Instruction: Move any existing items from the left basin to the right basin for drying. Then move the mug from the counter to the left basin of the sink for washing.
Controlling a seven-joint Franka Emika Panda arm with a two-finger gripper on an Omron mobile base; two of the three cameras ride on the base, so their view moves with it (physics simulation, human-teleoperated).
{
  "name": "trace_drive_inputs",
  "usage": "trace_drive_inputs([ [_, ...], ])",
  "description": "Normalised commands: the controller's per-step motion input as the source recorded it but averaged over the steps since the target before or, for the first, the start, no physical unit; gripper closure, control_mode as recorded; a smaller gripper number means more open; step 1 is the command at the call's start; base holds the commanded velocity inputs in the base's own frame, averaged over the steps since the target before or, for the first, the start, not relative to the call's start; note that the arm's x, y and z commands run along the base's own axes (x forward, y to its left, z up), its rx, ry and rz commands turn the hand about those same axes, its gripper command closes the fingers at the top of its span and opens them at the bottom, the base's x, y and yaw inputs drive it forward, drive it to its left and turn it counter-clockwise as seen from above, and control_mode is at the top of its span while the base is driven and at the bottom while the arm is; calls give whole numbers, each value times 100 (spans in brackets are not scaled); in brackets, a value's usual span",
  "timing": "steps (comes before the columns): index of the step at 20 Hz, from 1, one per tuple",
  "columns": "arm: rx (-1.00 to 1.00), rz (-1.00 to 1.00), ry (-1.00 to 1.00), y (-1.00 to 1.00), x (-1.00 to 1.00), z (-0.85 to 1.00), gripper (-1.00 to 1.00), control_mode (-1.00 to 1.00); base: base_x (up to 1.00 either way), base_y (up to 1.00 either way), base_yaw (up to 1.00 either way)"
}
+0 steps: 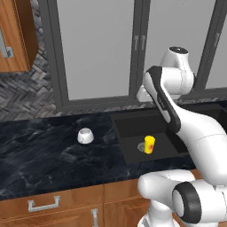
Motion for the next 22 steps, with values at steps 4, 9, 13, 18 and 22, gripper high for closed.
trace_drive_inputs([
  [4, 0, 0, 0, 0, -2, 0, -100, -100, 0, 0, 0],
  [9, 0, 0, 0, -7, -22, -3, -100, -100, 0, 0, 0],
  [13, 0, 0, 0, -18, -35, -5, -100, -100, 0, 0, 0],
  [18, 0, 0, 3, -31, -24, -12, -100, -100, 0, 0, 0],
  [22, 0, 0, 3, -40, -14, -14, -100, -100, 0, 0, 0],
])
